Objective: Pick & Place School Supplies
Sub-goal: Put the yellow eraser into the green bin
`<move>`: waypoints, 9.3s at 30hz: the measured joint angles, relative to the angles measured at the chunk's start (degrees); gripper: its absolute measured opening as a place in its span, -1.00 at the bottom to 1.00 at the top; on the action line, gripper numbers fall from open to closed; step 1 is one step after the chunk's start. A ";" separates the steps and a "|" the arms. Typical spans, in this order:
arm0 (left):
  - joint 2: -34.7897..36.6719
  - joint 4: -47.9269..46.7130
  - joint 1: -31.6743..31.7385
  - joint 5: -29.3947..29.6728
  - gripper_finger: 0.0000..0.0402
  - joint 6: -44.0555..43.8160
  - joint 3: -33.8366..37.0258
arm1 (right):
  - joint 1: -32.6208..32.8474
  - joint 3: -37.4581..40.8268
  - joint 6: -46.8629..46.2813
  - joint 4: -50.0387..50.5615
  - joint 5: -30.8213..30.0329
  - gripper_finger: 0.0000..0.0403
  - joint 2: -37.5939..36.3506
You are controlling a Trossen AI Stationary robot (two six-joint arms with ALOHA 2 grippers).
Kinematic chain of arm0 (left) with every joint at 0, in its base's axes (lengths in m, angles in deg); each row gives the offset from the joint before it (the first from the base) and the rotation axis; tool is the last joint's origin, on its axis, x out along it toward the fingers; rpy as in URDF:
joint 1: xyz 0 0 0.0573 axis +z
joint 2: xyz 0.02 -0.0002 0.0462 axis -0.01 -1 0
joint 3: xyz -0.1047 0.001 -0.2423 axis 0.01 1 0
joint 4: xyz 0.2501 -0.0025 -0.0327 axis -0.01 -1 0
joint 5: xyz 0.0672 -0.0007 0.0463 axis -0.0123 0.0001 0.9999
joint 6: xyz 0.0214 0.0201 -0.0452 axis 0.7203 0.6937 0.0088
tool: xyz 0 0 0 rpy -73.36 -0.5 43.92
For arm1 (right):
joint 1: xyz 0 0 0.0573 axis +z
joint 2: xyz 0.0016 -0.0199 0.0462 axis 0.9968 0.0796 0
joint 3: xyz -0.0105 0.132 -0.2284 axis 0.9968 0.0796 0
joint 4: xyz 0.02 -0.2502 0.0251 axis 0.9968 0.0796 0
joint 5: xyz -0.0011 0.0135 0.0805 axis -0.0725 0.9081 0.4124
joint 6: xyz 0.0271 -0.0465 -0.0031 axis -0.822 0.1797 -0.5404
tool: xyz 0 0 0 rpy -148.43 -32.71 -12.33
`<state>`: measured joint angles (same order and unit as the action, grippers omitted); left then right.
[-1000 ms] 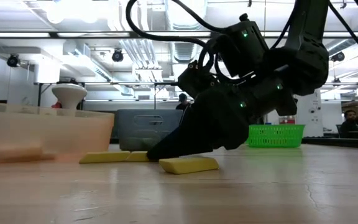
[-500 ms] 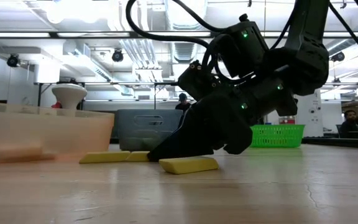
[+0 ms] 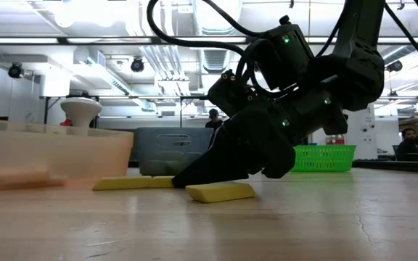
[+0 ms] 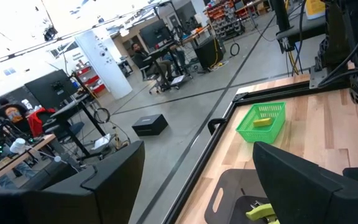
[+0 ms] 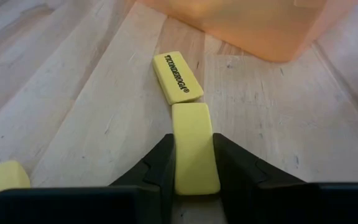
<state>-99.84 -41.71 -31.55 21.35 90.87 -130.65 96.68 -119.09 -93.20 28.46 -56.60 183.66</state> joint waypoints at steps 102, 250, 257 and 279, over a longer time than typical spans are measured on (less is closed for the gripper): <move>0.00 -0.01 0.00 0.00 0.52 -0.01 0.01 | -31.04 11.32 -60.30 68.12 -30.41 -0.55 -40.76; 0.00 -0.01 0.00 0.00 0.52 -0.01 0.01 | 3.50 10.16 10.07 -21.06 25.33 0.10 0.52; 0.01 -0.01 0.00 0.01 0.52 0.00 0.01 | 3.33 10.14 8.71 -21.14 20.30 0.10 0.52; 0.02 -0.01 0.00 0.01 0.52 0.00 0.00 | 3.37 8.56 9.82 -13.81 19.20 0.10 0.46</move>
<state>-99.82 -41.73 -31.55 21.37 90.87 -130.66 100.05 -110.53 -83.38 14.65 -37.40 184.12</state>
